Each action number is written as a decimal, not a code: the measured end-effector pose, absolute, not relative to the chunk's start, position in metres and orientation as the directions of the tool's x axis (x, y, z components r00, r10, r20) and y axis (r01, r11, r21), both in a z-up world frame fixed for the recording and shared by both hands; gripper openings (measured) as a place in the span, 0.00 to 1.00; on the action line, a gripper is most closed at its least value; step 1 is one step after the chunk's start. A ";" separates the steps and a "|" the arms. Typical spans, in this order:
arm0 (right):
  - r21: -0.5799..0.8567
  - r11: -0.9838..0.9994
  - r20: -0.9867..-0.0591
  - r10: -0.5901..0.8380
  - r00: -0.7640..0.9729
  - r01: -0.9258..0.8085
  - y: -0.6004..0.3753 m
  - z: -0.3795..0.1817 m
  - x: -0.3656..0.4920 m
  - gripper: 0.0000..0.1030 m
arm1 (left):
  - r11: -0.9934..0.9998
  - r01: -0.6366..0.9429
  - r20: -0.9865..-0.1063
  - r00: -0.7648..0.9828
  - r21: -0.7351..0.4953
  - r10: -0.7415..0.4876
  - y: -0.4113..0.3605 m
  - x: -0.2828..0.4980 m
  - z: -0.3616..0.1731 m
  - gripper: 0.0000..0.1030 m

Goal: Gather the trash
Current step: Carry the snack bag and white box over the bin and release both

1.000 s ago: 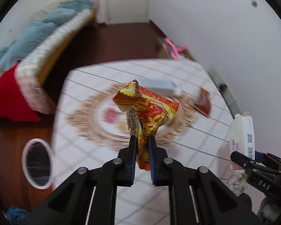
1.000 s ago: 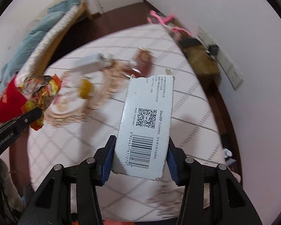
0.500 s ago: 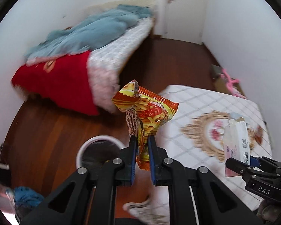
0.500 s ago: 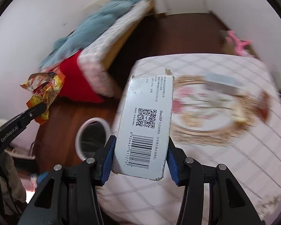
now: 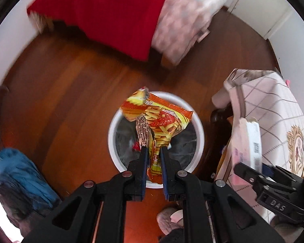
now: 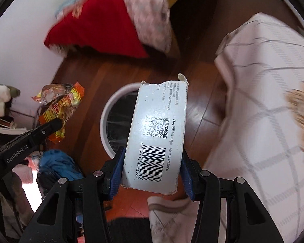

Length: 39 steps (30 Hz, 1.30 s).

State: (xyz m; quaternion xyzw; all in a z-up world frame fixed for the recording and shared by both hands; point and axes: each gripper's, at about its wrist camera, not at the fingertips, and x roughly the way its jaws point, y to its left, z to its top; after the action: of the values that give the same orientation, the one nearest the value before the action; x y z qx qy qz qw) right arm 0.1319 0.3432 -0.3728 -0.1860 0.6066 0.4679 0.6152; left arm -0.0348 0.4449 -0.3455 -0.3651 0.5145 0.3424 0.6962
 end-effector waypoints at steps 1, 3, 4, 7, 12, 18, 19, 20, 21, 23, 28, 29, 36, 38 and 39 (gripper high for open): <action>0.338 0.490 -0.923 0.339 -0.181 -0.804 0.351 -0.381 0.133 0.50 | 0.489 -0.857 -0.969 0.231 -0.163 0.083 0.447 -0.036 -0.355 0.09; 0.326 0.490 -0.934 0.298 -0.196 -0.809 0.374 -0.407 0.130 0.50 | 0.471 -0.864 -0.974 0.221 -0.177 0.039 0.459 -0.037 -0.377 0.10; 0.318 0.487 -0.939 0.280 -0.199 -0.813 0.380 -0.418 0.129 0.50 | 0.458 -0.871 -0.977 0.211 -0.180 0.018 0.463 -0.037 -0.388 0.13; 0.312 0.486 -0.946 0.240 -0.218 -0.816 0.399 -0.443 0.130 0.51 | 0.445 -0.877 -0.981 0.195 -0.183 -0.018 0.470 -0.039 -0.410 0.16; 0.275 0.457 -0.959 0.197 -0.206 -0.846 0.429 -0.467 0.134 0.51 | 0.417 -0.898 -0.989 0.145 -0.140 -0.020 0.476 -0.046 -0.427 0.49; 0.244 0.452 -0.965 0.203 -0.167 -0.858 0.445 -0.468 0.138 0.71 | 0.392 -0.916 -0.993 0.109 -0.086 0.037 0.480 -0.059 -0.422 0.95; 0.236 0.453 -0.965 0.210 -0.154 -0.860 0.445 -0.464 0.138 0.76 | 0.395 -0.915 -0.993 0.107 -0.080 0.046 0.479 -0.061 -0.419 0.98; 0.228 0.454 -0.966 0.214 -0.143 -0.861 0.447 -0.462 0.139 0.79 | 0.393 -0.917 -0.993 0.101 -0.069 0.060 0.479 -0.063 -0.416 0.98; 0.219 0.453 -0.967 0.220 -0.130 -0.864 0.446 -0.458 0.139 0.83 | 0.393 -0.917 -0.992 0.097 -0.060 0.075 0.478 -0.065 -0.412 0.98; 0.205 0.457 -0.967 0.229 -0.108 -0.865 0.443 -0.449 0.139 0.92 | 0.397 -0.917 -0.990 0.091 -0.043 0.104 0.476 -0.067 -0.405 0.98; 0.154 0.463 -0.971 0.235 -0.046 -0.873 0.426 -0.426 0.133 1.00 | 0.410 -0.912 -0.983 0.082 -0.009 0.161 0.465 -0.072 -0.383 1.00; 0.149 0.463 -0.971 0.235 -0.041 -0.874 0.423 -0.422 0.131 1.00 | 0.413 -0.911 -0.982 0.082 -0.005 0.170 0.464 -0.072 -0.380 1.00; 0.119 0.464 -0.969 0.248 0.000 -0.878 0.394 -0.395 0.122 1.00 | 0.430 -0.903 -0.970 0.097 0.009 0.223 0.442 -0.078 -0.348 1.00; 0.122 0.465 -0.966 0.259 0.003 -0.877 0.384 -0.385 0.120 1.00 | 0.434 -0.901 -0.966 0.101 0.012 0.237 0.435 -0.080 -0.338 1.00; 0.123 0.463 -0.964 0.265 0.004 -0.878 0.381 -0.380 0.118 1.00 | 0.434 -0.901 -0.964 0.105 0.013 0.244 0.432 -0.081 -0.333 1.00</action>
State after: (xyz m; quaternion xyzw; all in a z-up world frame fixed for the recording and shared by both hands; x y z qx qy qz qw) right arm 0.1181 0.3806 -0.3799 -0.2768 0.5533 0.4379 0.6523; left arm -0.0808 0.4315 -0.3325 -0.3180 0.5158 0.4262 0.6716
